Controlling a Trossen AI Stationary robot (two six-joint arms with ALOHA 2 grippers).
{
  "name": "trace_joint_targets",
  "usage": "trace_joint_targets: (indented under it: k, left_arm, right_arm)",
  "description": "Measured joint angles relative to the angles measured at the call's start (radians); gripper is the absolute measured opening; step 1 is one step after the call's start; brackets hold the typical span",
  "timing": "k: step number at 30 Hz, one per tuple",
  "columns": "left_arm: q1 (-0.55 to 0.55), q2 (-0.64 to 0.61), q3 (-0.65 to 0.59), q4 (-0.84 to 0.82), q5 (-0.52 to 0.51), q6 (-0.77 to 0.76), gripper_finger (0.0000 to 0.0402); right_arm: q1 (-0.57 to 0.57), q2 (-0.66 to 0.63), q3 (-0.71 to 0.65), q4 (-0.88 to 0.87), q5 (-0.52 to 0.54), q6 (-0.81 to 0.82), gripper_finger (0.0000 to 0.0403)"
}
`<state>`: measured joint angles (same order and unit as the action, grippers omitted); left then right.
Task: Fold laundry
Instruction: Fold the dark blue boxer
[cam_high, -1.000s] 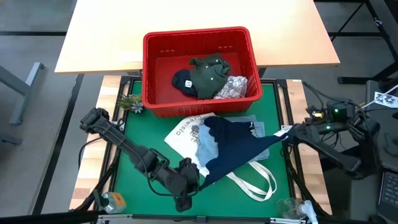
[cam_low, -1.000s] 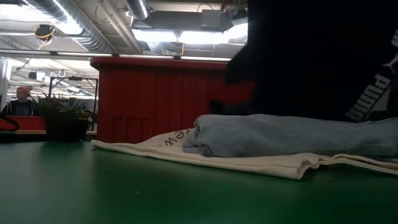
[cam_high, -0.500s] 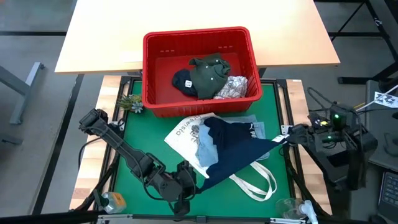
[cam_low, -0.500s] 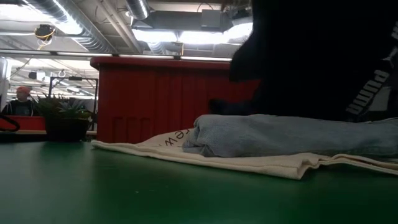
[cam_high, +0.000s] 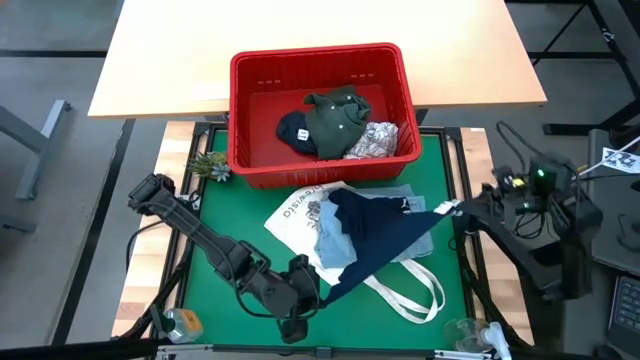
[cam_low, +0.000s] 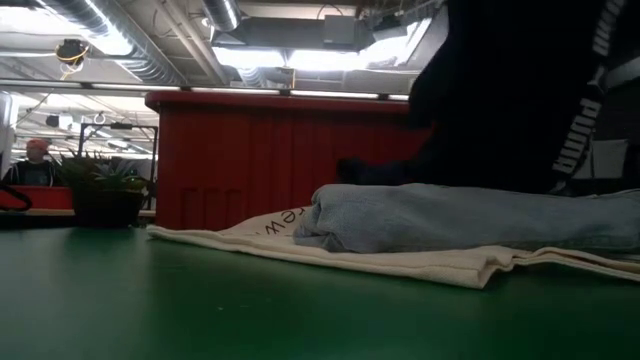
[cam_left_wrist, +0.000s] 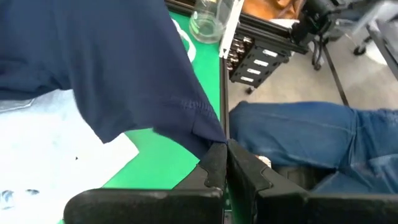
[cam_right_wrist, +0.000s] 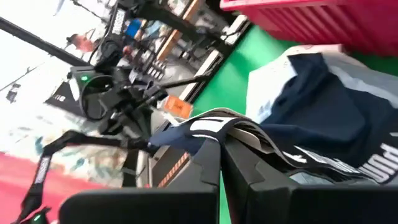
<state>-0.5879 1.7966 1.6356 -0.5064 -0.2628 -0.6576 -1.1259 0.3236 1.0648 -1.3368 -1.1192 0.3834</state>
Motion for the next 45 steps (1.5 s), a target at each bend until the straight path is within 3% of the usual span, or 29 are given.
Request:
trace_joint_targets:
  k: [6,8,13,17,23,27,34,38,45]
  left_arm:
    - [0.026,0.000,0.000,0.000,0.050,0.051,0.0000]
    - [0.030,0.000,0.000,-0.001,0.056,0.065,0.0000]
    - [0.034,0.000,0.000,-0.002,0.078,0.068,0.0000]
    - [0.023,0.000,0.000,-0.002,0.078,0.065,0.0000]
    - [-0.011,0.000,0.000,-0.002,0.056,0.064,0.0000]
    - [-0.024,0.000,0.000,-0.002,0.016,0.055,0.0000]
    - [-0.040,0.000,0.000,-0.001,-0.014,-0.014,0.0000]
    - [-0.049,0.000,0.000,-0.001,-0.024,-0.022,0.0000]
    - [-0.064,0.003,0.000,0.006,-0.062,-0.023,0.0000]
  right_arm:
    - [0.138,0.205,0.000,0.056,-0.033,-0.016,0.0003]
    - [0.194,0.284,0.000,0.057,0.029,-0.070,0.0003]
    - [0.359,0.458,0.000,0.036,0.298,-0.177,0.0003]
    - [0.532,0.533,-0.001,0.054,0.363,-0.174,0.0003]
    - [0.852,0.445,-0.001,0.160,0.607,0.123,0.0003]
    - [1.100,0.414,-0.050,0.358,0.825,0.302,0.0003]
    - [1.493,0.481,-0.195,0.728,0.951,0.474,0.0003]
    - [1.711,0.508,-0.198,0.718,1.160,0.563,0.0003]
    - [2.086,0.519,-0.197,0.652,1.442,0.893,0.0003]
